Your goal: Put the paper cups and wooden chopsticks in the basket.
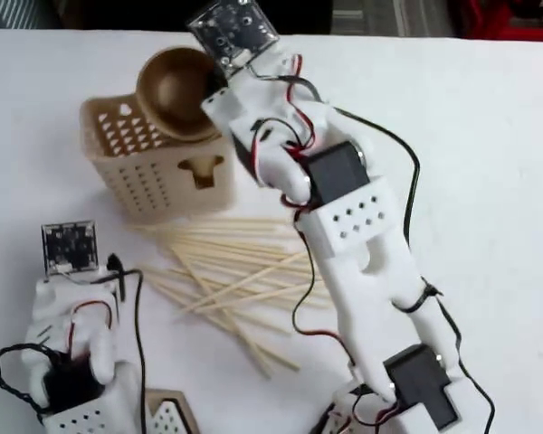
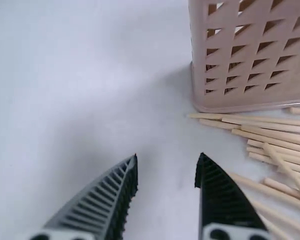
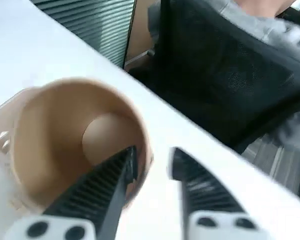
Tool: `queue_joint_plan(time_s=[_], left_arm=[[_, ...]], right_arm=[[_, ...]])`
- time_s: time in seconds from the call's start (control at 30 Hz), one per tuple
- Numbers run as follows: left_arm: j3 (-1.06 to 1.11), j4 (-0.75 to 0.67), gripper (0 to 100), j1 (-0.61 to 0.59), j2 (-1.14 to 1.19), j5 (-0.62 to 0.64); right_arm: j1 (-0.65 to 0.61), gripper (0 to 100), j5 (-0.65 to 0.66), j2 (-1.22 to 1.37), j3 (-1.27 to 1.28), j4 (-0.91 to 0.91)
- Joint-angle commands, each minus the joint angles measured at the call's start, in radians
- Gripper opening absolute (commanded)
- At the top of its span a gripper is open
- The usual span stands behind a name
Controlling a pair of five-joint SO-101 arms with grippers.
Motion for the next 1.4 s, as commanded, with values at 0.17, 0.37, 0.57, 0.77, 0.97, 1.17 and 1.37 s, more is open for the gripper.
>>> queue_joint_plan(time_s=[0.17, 0.37, 0.57, 0.77, 0.97, 1.17, 1.37], left_arm=[[0.008, -0.032, 20, -0.01, -0.01, 0.011], [0.011, -0.04, 20, -0.01, -0.01, 0.011], [0.011, -0.038, 20, -0.01, -0.01, 0.011], [0.011, -0.038, 20, -0.01, -0.01, 0.011], [0.011, -0.038, 20, -0.01, -0.01, 0.011], [0.011, -0.038, 20, -0.01, -0.01, 0.011], [0.011, -0.038, 20, -0.01, -0.01, 0.011]], right_arm=[[0.007, 24.7, -0.103, -0.097, -0.092, 0.125], [-0.015, 12.0, -0.103, -0.085, -0.08, 0.048], [-0.015, 9.4, -0.103, 0.031, -0.081, -0.154], [-0.015, 12.6, -0.103, 0.124, -0.081, -0.236], [-0.025, 12.6, -0.103, 0.133, -0.081, -0.236], [-0.107, 12.6, -0.103, 0.11, -0.081, -0.242], [-0.133, 12.6, -0.103, 0.191, -0.083, -0.242]])
